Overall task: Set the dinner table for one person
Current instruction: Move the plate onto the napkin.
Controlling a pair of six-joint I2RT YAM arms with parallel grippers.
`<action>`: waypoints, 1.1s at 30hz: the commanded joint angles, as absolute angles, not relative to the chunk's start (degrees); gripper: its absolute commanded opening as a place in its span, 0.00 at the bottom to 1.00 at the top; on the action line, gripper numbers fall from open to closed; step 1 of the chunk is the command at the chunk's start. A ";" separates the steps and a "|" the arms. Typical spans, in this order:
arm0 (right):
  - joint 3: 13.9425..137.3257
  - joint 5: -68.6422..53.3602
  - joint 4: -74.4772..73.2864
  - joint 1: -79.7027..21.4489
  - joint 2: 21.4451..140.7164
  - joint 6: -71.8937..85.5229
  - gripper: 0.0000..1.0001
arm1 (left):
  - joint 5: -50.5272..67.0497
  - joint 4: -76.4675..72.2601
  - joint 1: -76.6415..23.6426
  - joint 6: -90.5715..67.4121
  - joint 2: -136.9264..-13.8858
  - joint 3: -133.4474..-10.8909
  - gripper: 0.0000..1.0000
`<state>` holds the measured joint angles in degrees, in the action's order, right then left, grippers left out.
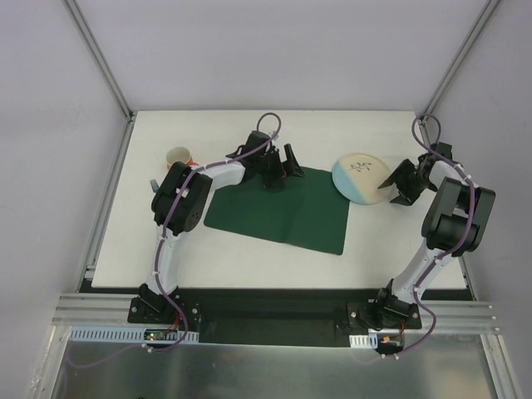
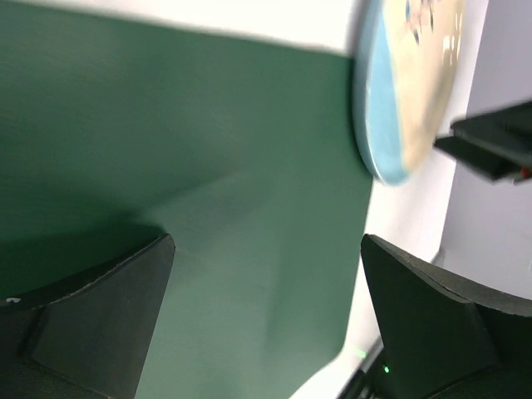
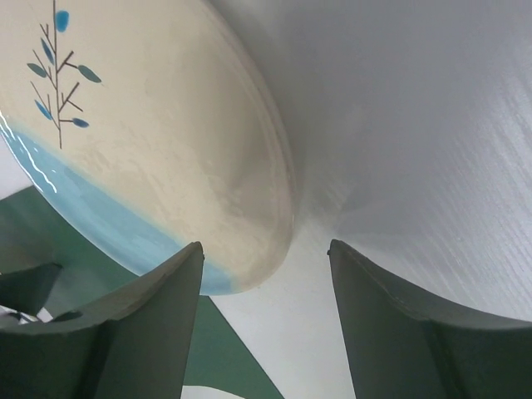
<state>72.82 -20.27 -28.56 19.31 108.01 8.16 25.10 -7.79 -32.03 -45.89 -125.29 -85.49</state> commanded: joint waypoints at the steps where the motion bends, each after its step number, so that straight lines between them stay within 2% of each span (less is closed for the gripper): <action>1: 71.28 -23.03 -24.79 19.34 108.71 10.54 0.66 | 22.24 -1.15 -27.69 -36.05 -126.39 -85.61 0.99; 14: 72.33 -23.47 -18.20 12.31 114.16 15.12 0.66 | 22.24 -8.17 -30.58 -43.15 -115.67 -61.89 0.99; 22: 71.28 -23.47 -16.08 9.93 115.40 16.70 0.63 | 22.94 -8.70 -31.29 -42.80 -117.24 -63.98 0.99; 23: 71.37 -23.64 -16.17 9.84 115.23 16.61 0.60 | 23.03 -8.53 -31.29 -42.72 -117.25 -64.33 0.99; 24: 71.19 -23.90 -16.26 9.84 115.22 16.44 0.41 | 23.03 -8.35 -31.29 -42.80 -117.42 -64.68 0.99; 26: 71.37 -23.91 -16.61 9.67 115.05 16.26 0.11 | 23.20 -8.35 -31.29 -43.06 -117.60 -65.30 0.99; 27: 71.37 -23.65 -16.61 9.58 114.96 16.09 0.01 | 23.38 -8.35 -31.29 -43.24 -117.51 -65.39 0.99; 33: 71.80 -23.99 -17.75 8.09 111.28 17.14 0.01 | 23.47 -7.65 -31.29 -43.33 -117.77 -68.20 0.99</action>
